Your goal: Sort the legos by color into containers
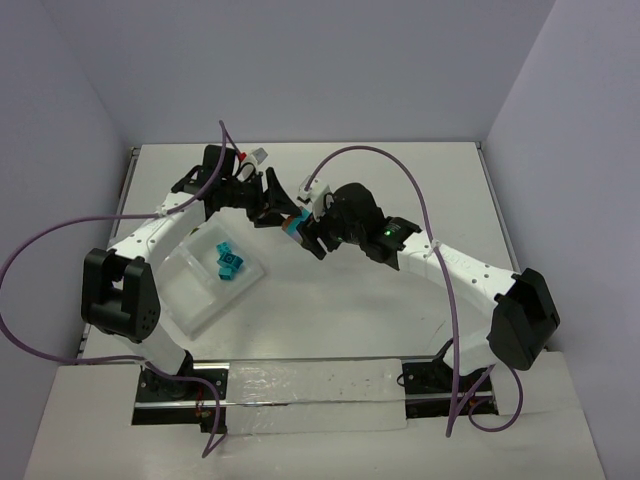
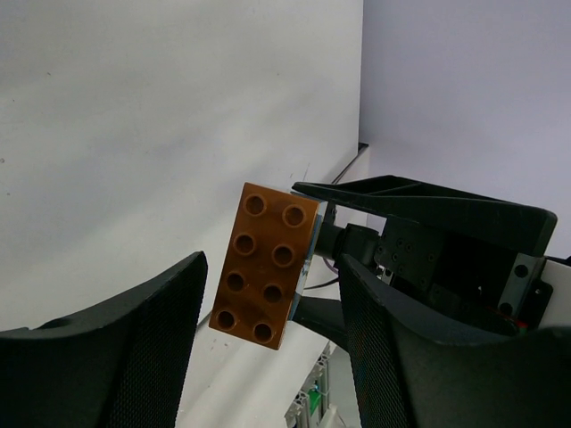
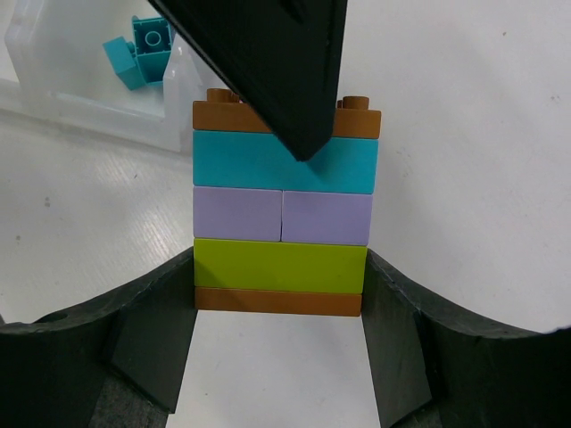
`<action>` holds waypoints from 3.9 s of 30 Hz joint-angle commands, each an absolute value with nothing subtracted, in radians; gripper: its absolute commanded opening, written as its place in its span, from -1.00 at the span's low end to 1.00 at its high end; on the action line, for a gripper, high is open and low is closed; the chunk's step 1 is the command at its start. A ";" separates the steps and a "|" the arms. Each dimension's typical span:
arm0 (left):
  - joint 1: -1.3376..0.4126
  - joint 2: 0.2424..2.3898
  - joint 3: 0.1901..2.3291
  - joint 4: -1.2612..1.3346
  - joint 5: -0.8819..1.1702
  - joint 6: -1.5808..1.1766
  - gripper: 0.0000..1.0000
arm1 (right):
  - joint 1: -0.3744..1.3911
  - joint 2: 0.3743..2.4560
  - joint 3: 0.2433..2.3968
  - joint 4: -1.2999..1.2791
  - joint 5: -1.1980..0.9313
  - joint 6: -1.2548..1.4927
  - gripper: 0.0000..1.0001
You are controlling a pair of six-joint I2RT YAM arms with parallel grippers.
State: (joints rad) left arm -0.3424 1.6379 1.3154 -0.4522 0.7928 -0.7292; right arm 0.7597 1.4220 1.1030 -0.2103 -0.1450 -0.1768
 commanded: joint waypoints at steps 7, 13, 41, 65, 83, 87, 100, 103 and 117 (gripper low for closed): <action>-0.341 1.620 1.294 -0.376 0.861 -0.745 0.09 | 0.766 1.391 1.104 -0.120 -0.146 -0.178 -0.59; -0.341 1.618 1.285 -0.336 0.870 -0.774 -0.20 | 0.765 1.396 1.099 -0.122 -0.144 -0.183 -0.60; -0.316 1.585 1.249 -0.291 0.806 -0.824 -1.00 | 0.728 1.280 1.101 -0.163 -0.082 -0.129 0.93; -0.252 1.505 1.165 0.037 0.944 -1.066 -0.99 | 0.325 1.358 0.716 0.751 -0.679 1.086 0.99; -0.254 1.456 1.124 0.169 0.961 -1.146 -0.99 | 0.359 1.605 0.886 1.025 -0.796 1.293 0.81; -0.255 1.456 1.130 0.144 0.962 -1.131 -1.00 | 0.382 1.621 0.912 1.037 -0.791 1.303 0.74; -0.253 1.437 1.121 0.114 0.959 -1.101 -0.99 | 0.446 1.684 0.992 1.039 -0.786 1.313 0.38; -0.253 1.437 1.119 0.115 0.959 -1.101 -0.99 | 0.449 1.691 0.999 1.040 -0.785 1.316 0.25; -0.253 1.433 1.131 0.077 0.948 -1.058 -1.00 | 0.449 1.686 0.968 1.062 -0.788 1.335 -0.99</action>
